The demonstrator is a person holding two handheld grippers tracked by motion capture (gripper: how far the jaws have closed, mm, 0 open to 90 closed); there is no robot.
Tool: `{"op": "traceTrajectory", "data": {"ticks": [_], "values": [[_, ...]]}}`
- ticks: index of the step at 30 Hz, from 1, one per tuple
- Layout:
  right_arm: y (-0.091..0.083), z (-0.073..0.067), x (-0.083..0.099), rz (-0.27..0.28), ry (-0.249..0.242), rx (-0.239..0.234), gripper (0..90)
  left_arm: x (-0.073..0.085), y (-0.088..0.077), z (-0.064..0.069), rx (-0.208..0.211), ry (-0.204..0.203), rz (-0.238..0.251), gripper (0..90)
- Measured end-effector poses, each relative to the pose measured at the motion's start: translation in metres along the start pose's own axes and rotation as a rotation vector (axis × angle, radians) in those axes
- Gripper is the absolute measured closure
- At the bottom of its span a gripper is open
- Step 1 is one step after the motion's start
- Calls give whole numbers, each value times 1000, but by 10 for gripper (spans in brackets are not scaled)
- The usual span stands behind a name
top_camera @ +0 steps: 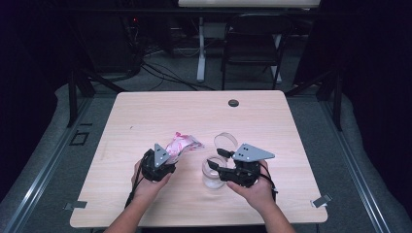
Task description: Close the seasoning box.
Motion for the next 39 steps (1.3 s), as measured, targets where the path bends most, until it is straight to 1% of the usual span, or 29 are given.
{"op": "traceTrajectory", "data": {"ticks": [2, 4, 5, 7, 9, 10, 13, 14, 18, 21, 24, 25, 27, 30, 32, 33, 36, 39], "values": [[-2, 0, 0, 9, -8, 12, 468, -2, 0, 0, -3, 9, 7, 564], [-3, 0, 0, 14, -18, 21, 472, -5, -1, -1, -12, 24, 2, 564], [-4, 0, 0, 18, -31, 21, 493, -6, -2, -2, -17, 29, -2, 564], [-6, 0, 0, 20, -80, 32, 525, -9, -2, -2, -21, 37, -5, 564], [-8, -1, -1, 22, -126, 34, 560, -11, -2, -3, -30, 64, -23, 564], [-9, -1, -2, 21, -137, 33, 578, -13, -2, -3, -33, 75, -33, 564], [-12, -2, -5, 29, -169, 40, 593, -18, -3, -4, -52, 107, -38, 564], [-12, -2, -5, 30, -183, 52, 593, -20, -3, -4, -56, 118, -41, 564], [-13, -3, -9, 42, -222, 67, 571, -26, -3, 0, -82, 171, -55, 565], [-12, -6, -11, 57, -249, 68, 541, -28, -1, 6, -83, 204, -63, 565], [-11, -11, -14, 70, -289, 63, 519, -27, 0, 13, -85, 233, -76, 565], [-11, -13, -14, 74, -303, 63, 514, -25, 0, 15, -84, 234, -74, 565], [-10, -16, -15, 78, -333, 61, 506, -21, 1, 19, -79, 241, -86, 565], [-9, -22, -16, 77, -375, 57, 498, -16, 3, 22, -63, 234, -97, 566], [-8, -25, -16, 78, -398, 54, 495, -14, 5, 24, -60, 236, -95, 566], [-7, -27, -15, 75, -404, 48, 495, -13, 5, 25, -56, 230, -102, 566], [-6, -30, -15, 72, -426, 34, 496, -13, 6, 27, -57, 244, -107, 566], [-5, -32, -14, 64, -433, 19, 529, -13, 7, 28, -63, 253, -109, 566]]}}
Point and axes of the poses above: each handheld gripper's, and its own axes: y roughly forward along the jaws, x roughly out of its underside, z roughly to its right, the point moved 4 cm from there along y, roughly forward along the jaws, and after that the axes turned 14 degrees about x, right-handed, at the moved point
